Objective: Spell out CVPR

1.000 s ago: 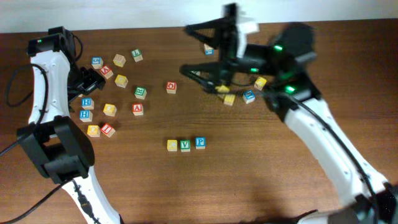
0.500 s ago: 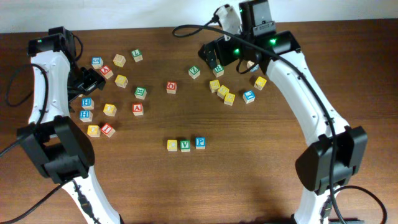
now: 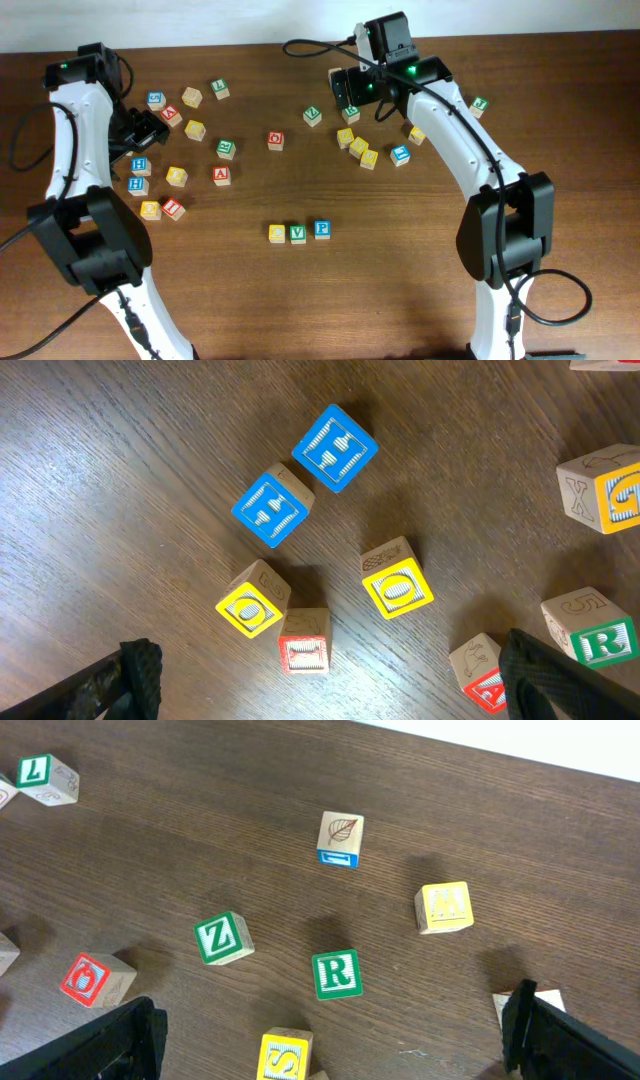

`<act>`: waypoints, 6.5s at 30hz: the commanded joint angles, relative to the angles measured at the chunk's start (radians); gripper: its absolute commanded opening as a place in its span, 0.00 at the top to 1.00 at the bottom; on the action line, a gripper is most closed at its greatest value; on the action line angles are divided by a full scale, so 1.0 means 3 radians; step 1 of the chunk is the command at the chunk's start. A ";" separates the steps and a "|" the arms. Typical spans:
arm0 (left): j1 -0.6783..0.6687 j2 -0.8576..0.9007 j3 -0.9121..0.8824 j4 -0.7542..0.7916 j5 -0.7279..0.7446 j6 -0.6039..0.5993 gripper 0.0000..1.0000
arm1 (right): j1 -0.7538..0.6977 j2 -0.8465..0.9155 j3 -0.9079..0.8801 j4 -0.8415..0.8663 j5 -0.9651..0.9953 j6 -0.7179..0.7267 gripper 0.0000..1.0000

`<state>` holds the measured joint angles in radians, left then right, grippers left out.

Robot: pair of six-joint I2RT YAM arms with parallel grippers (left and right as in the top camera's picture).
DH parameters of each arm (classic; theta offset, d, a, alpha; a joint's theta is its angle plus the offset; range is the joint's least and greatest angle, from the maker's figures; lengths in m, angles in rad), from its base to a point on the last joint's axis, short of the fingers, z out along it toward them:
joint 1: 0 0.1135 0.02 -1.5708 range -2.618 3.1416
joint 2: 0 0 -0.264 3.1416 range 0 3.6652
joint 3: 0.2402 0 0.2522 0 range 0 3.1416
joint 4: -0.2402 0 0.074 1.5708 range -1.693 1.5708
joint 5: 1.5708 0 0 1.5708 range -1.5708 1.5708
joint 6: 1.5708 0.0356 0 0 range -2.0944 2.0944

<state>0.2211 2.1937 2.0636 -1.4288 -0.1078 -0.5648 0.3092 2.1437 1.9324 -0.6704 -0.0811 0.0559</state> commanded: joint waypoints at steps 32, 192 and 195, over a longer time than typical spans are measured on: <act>0.0015 -0.0033 0.0003 -0.0004 -0.0013 0.0017 0.01 | 0.0193 0.0900 -0.0008 0.0429 0.0477 0.0029 0.79; -0.1807 -0.1035 -0.3277 0.2045 0.0835 0.0362 1.00 | 0.0699 -0.1010 -0.2771 0.0093 -0.0941 0.1116 0.96; -0.1807 -0.1035 -0.3277 0.2043 0.0835 0.0364 1.00 | 0.0699 -0.1010 -0.2771 0.0080 -0.0944 0.1333 0.96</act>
<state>-0.3141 1.8515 1.0893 -0.8230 0.1326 -0.4435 0.5114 1.8385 1.1076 -0.6453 -0.3424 0.4015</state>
